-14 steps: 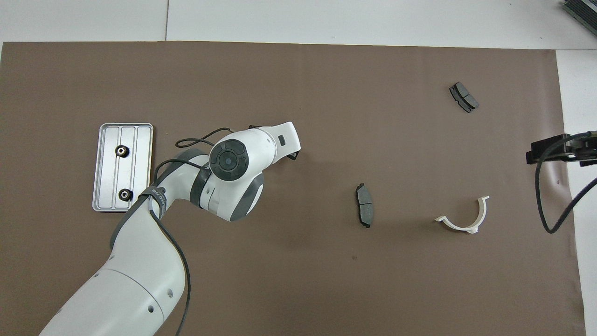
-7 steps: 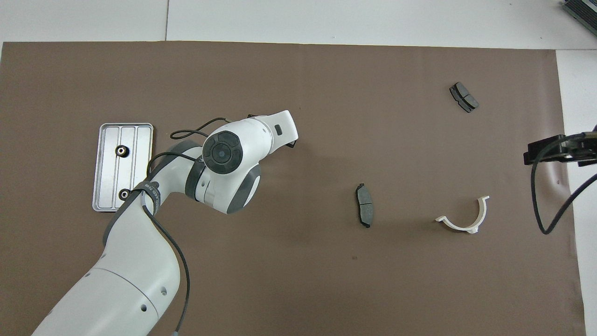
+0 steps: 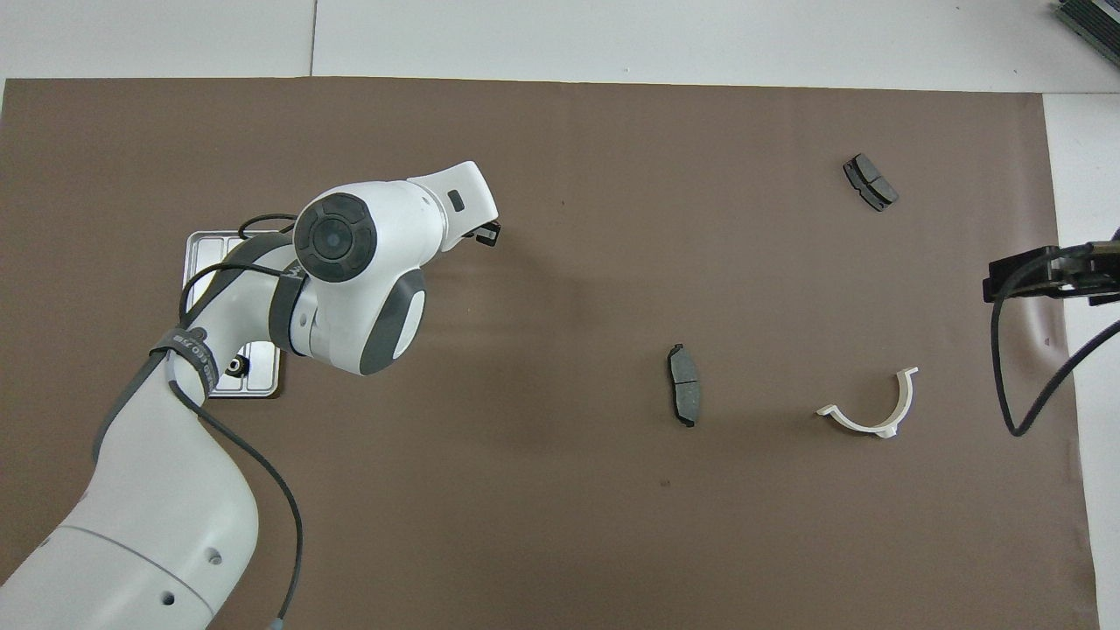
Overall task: Pick bearing gear from pile to tray
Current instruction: 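Lower the bearing onto the tray with the left gripper and release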
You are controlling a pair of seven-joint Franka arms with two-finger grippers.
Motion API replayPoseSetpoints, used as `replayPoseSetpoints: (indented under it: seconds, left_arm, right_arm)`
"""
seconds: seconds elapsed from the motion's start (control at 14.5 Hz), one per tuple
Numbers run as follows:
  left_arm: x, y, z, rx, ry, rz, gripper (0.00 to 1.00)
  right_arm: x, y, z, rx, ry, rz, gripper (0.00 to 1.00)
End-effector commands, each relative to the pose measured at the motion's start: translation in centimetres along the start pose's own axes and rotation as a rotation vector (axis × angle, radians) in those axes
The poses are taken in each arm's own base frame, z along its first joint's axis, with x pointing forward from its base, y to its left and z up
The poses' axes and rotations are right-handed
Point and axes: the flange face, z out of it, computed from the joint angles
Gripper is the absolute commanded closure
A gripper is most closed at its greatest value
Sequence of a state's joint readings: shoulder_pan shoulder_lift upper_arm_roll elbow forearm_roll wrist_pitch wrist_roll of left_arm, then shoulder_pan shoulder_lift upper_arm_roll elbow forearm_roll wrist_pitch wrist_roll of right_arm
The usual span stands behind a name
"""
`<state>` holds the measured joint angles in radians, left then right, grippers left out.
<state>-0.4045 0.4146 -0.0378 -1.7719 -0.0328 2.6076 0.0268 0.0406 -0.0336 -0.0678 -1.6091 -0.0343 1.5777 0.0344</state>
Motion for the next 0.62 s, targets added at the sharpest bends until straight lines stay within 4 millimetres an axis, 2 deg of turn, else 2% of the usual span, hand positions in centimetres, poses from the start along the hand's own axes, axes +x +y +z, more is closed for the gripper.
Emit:
replayPoseSetpoints:
  seconds: [0.0,0.21,0.35,0.41,0.55]
  left_arm:
    - [-2.6,-4.7,-4.7,0.035,-0.035,-0.008,1.00]
    - [-5.1,-13.2,-8.0,0.084,-0.065,0.014,1.00]
    - [-6.9,-18.1,-8.7,0.102,-0.109,-0.034,1.00]
    - [-8.1,-19.9,-8.6,0.111,-0.123,-0.065,1.00]
    - [-10.7,-21.8,-8.4,0.119,-0.147,-0.106,1.00]
  right_arm:
    - [-0.6,0.2,-0.7,0.035,-0.010,0.027,0.00]
    - [-1.0,0.0,-1.1,0.037,-0.008,0.018,0.00]
    - [-1.2,0.1,-0.9,0.038,-0.009,0.021,0.00]
    - [-1.2,0.3,-0.8,0.038,-0.010,0.029,0.00]
    - [-1.2,-0.1,-1.0,0.038,-0.004,0.018,0.00]
